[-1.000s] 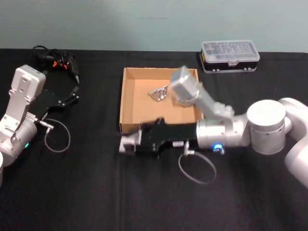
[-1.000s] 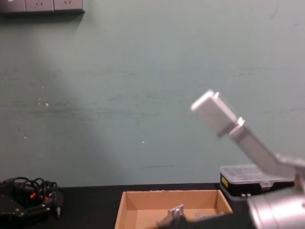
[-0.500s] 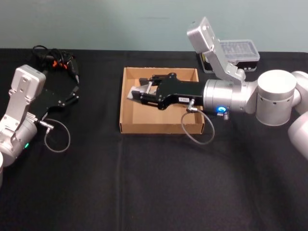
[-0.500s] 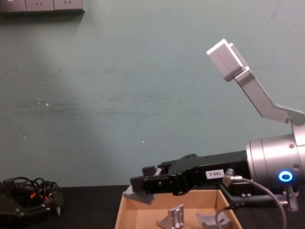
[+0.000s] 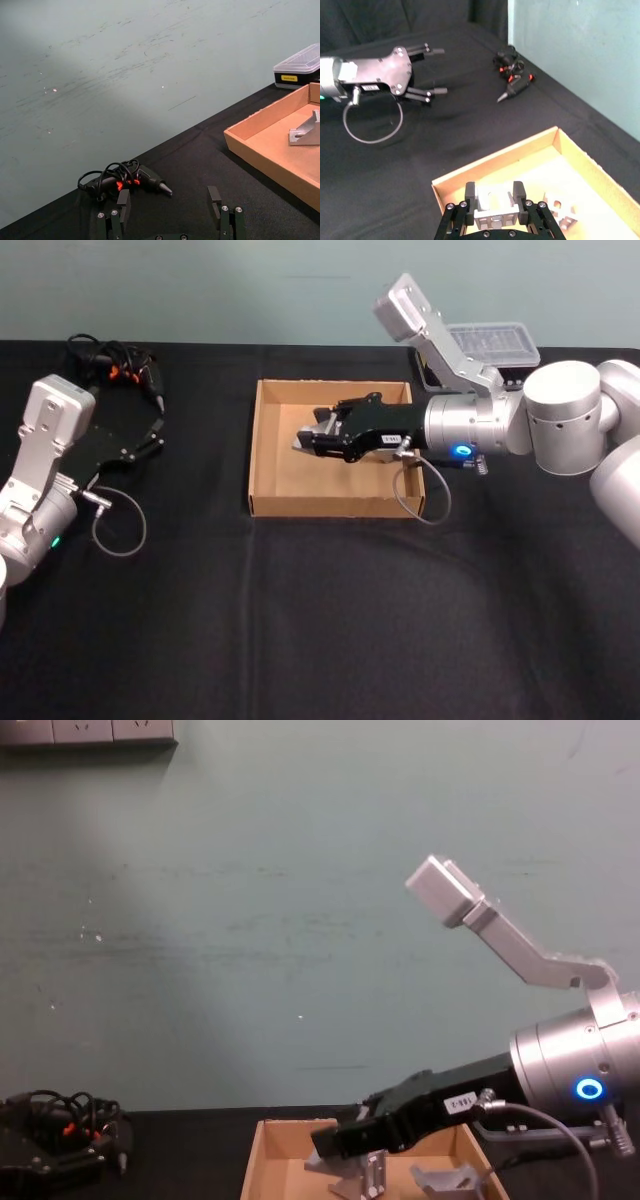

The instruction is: Use one hand to pick up the angle iron from the table and place it into the box.

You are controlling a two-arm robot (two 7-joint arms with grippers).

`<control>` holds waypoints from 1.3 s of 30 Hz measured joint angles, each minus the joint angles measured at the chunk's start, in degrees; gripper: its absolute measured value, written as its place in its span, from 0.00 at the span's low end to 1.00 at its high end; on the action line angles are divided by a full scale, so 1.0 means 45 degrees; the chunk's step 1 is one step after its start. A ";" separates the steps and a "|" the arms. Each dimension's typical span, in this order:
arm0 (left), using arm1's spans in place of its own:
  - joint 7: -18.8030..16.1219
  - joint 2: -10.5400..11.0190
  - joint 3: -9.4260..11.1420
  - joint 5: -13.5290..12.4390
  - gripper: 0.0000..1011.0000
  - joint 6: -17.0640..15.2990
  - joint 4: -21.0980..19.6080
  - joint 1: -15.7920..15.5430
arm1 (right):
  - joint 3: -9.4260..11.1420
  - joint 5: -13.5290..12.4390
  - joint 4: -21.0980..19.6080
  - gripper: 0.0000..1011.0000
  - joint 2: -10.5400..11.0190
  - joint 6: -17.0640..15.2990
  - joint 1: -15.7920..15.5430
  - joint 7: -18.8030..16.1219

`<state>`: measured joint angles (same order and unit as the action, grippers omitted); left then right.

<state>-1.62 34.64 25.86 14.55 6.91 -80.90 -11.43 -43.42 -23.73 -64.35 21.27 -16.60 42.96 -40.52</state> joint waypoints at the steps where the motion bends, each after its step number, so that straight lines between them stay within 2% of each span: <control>1: 0.0000 0.0000 0.0000 0.0000 0.99 0.0000 0.0000 0.0001 | -0.0012 0.0038 0.0052 0.45 -0.0016 -0.0058 0.0009 0.0005; 26: 0.0000 0.0000 0.0000 0.0000 0.99 0.0000 0.0000 0.0000 | -0.0231 0.1333 0.1058 0.45 -0.0728 -0.0596 0.0026 0.0365; 37: 0.0000 0.0000 0.0000 0.0000 0.99 0.0000 0.0000 0.0000 | -0.0232 0.1290 0.1040 0.45 -0.0701 -0.0590 0.0020 0.0360; 39: 0.0000 0.0000 0.0000 0.0000 0.99 0.0001 0.0000 0.0000 | -0.0230 0.1283 0.1035 0.50 -0.0697 -0.0585 0.0020 0.0359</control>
<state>-1.62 34.64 25.86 14.55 6.91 -80.90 -11.43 -44.46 -17.95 -59.70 18.14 -19.23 43.05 -38.91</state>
